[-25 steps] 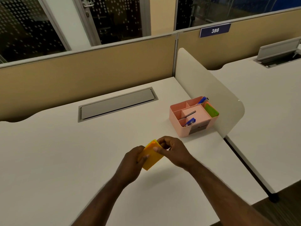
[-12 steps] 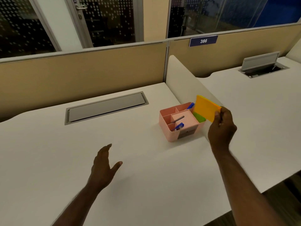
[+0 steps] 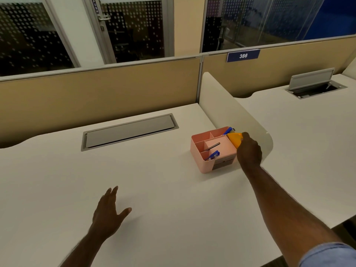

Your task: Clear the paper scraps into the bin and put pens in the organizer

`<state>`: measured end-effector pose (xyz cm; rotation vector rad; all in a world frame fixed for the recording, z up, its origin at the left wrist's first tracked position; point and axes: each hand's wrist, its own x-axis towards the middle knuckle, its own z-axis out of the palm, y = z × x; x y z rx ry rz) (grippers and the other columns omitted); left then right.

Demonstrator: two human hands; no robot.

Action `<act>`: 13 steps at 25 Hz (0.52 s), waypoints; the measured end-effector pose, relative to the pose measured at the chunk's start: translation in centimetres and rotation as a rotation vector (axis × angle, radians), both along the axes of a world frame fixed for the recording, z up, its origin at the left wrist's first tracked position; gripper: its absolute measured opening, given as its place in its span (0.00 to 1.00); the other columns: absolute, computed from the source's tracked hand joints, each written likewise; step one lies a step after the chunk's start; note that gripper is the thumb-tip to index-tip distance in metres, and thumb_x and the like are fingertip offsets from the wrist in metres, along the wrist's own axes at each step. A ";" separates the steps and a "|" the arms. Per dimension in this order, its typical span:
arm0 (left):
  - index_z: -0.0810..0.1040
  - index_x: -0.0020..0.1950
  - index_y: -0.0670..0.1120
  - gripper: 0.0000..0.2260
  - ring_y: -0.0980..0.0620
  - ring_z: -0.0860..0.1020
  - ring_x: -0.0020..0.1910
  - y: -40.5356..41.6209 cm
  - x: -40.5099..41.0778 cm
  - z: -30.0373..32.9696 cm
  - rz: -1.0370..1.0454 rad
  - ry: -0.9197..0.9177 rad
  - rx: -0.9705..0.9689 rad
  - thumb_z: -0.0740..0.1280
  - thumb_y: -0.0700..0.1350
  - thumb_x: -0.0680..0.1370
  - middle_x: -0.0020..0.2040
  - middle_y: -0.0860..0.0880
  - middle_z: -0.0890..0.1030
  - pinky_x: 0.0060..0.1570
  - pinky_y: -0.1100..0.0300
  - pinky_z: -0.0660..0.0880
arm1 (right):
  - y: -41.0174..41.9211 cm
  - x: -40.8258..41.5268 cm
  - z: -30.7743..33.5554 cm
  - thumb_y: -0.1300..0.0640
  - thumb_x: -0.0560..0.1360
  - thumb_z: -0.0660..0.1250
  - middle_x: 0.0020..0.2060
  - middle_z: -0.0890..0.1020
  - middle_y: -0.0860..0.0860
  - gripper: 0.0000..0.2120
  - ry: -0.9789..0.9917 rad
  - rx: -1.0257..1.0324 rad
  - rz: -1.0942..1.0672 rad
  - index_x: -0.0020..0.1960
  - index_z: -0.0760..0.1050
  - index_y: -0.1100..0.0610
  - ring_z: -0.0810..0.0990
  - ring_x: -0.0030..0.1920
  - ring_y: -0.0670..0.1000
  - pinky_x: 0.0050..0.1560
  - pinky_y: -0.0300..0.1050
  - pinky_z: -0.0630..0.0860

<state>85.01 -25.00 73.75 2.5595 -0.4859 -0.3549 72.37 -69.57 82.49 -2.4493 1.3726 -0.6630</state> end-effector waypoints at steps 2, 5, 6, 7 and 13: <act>0.48 0.77 0.50 0.43 0.43 0.51 0.77 0.9 0.0 -1.0 0.018 0.062 0.094 0.70 0.58 0.71 0.78 0.46 0.51 0.72 0.43 0.57 | -0.4 0.6 0.0 0.55 0.73 0.69 0.47 0.81 0.64 0.17 0.039 0.016 -0.007 0.57 0.70 0.62 0.81 0.46 0.65 0.45 0.56 0.78; 0.42 0.76 0.53 0.46 0.42 0.46 0.77 1.8 -0.3 -2.0 0.022 0.163 0.203 0.69 0.61 0.70 0.79 0.49 0.44 0.70 0.38 0.56 | -1.3 1.5 0.2 0.55 0.73 0.69 0.48 0.82 0.63 0.16 0.128 0.027 0.029 0.56 0.72 0.62 0.82 0.46 0.63 0.45 0.54 0.78; 0.41 0.76 0.53 0.47 0.42 0.45 0.77 2.0 -0.5 -2.4 0.021 0.194 0.219 0.69 0.61 0.70 0.79 0.50 0.42 0.70 0.37 0.55 | -1.7 1.7 0.1 0.55 0.73 0.69 0.48 0.82 0.63 0.14 0.161 0.032 0.047 0.55 0.73 0.62 0.82 0.46 0.63 0.45 0.53 0.78; 0.40 0.76 0.54 0.47 0.42 0.43 0.77 2.1 -0.6 -2.4 0.019 0.226 0.238 0.70 0.60 0.70 0.78 0.51 0.41 0.69 0.36 0.54 | -2.0 1.8 0.1 0.56 0.74 0.68 0.48 0.82 0.62 0.13 0.203 0.050 0.057 0.54 0.74 0.62 0.82 0.47 0.62 0.46 0.52 0.78; 0.43 0.75 0.59 0.42 0.43 0.37 0.76 2.5 -0.8 -2.9 -0.053 0.244 0.280 0.67 0.61 0.71 0.78 0.51 0.37 0.70 0.34 0.47 | -1.5 1.2 -0.6 0.59 0.74 0.68 0.46 0.82 0.63 0.10 0.180 0.026 0.062 0.52 0.74 0.63 0.81 0.46 0.63 0.45 0.52 0.78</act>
